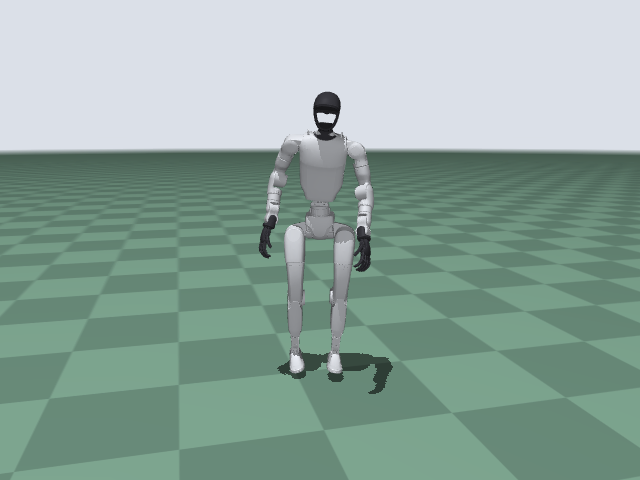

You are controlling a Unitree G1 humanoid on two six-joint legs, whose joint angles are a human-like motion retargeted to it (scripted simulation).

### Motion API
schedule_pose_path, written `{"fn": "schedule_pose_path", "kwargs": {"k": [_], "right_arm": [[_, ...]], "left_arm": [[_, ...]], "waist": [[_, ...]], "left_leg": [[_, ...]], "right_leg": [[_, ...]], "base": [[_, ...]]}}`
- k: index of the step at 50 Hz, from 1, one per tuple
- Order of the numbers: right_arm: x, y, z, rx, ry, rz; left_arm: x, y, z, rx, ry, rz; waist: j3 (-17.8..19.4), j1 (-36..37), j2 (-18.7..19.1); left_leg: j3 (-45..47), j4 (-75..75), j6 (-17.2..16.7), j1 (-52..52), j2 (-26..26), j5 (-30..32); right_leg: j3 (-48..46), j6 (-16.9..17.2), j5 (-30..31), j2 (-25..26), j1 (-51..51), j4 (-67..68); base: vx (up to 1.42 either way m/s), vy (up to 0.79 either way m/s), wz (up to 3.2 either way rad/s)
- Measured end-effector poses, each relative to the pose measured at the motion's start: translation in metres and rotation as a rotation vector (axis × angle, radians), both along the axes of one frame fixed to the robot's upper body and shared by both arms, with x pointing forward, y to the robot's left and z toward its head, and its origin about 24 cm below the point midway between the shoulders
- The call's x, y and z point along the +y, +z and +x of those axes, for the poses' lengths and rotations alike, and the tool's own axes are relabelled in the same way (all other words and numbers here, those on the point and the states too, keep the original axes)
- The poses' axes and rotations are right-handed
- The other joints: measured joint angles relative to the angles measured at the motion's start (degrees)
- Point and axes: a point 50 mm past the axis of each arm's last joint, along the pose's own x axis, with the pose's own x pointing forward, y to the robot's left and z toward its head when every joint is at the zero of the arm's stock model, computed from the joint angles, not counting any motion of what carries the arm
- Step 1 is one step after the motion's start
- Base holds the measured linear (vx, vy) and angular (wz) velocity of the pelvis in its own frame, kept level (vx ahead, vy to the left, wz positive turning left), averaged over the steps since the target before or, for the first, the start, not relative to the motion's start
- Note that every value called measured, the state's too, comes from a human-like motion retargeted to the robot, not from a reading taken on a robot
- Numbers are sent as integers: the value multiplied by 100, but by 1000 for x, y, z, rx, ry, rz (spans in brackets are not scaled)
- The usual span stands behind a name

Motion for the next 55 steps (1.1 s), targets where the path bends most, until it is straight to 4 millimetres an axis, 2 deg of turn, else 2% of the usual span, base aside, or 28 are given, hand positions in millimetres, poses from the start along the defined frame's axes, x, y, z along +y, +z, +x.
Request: {"fn": "schedule_pose_path", "kwargs": {"k": [5,10,18,25,32,35,41,45,52,55], "right_arm": [[-3,-6,-19,62,-34,33],[-7,-5,-23,69,-25,22],[-11,-4,-19,60,-19,3],[-16,-5,-23,84,11,-27],[-23,-6,-29,98,6,-68],[-27,-3,-24,52,62,-96],[-38,11,3,-51,21,-139],[-43,18,11,-109,-48,-125],[-45,10,-5,-53,-58,-136],[-43,6,-17,-9,-29,-132]], "left_arm": [[13,3,-6,-38,90,-49],[19,0,-16,-48,156,-90],[19,-28,-42,114,146,-29],[11,-46,-64,219,94,-11],[10,-53,-77,245,85,-16],[11,-57,-88,255,118,-57],[10,-61,-93,283,129,-73],[7,-57,-85,269,66,-59],[6,-45,-64,214,-18,-14],[7,-42,-61,196,-14,-17]], "waist": [[-76,91,53],[-88,85,213],[-63,-173,475],[-126,-63,683],[-209,351,701],[-194,412,762],[2,424,889],[143,304,865],[311,176,629],[293,146,653]], "left_leg": [[109,-68,-47,17,54,4],[99,-82,-55,6,114,40],[-251,-88,-82,54,74,89],[-476,-82,-50,173,62,113],[-547,-89,-10,299,-111,79],[-494,294,-54,182,-104,-92],[-463,212,-33,130,-48,97],[-539,350,42,-35,-82,110],[-319,724,310,-192,13,-601],[-439,438,163,-39,205,-251]], "right_leg": [[-577,-98,-326,-166,-130,287],[-618,-249,-399,-173,-333,697],[-427,-284,-310,-180,-379,672],[-1082,-431,-210,-441,-113,979],[-1344,-117,-165,-705,426,454],[-1394,-145,-134,-692,689,93],[-1270,-132,27,-619,640,-67],[-1320,-83,50,-658,599,-119],[-1408,39,105,-784,653,-225],[-1369,-23,101,-630,682,-206]], "base": [[1,4,-24],[0,1,-4],[-1,-1,41],[1,-6,34],[0,-10,15],[-5,-13,-4],[-11,-13,-14],[-13,-13,18],[-7,-10,14],[1,-5,-21]]}}
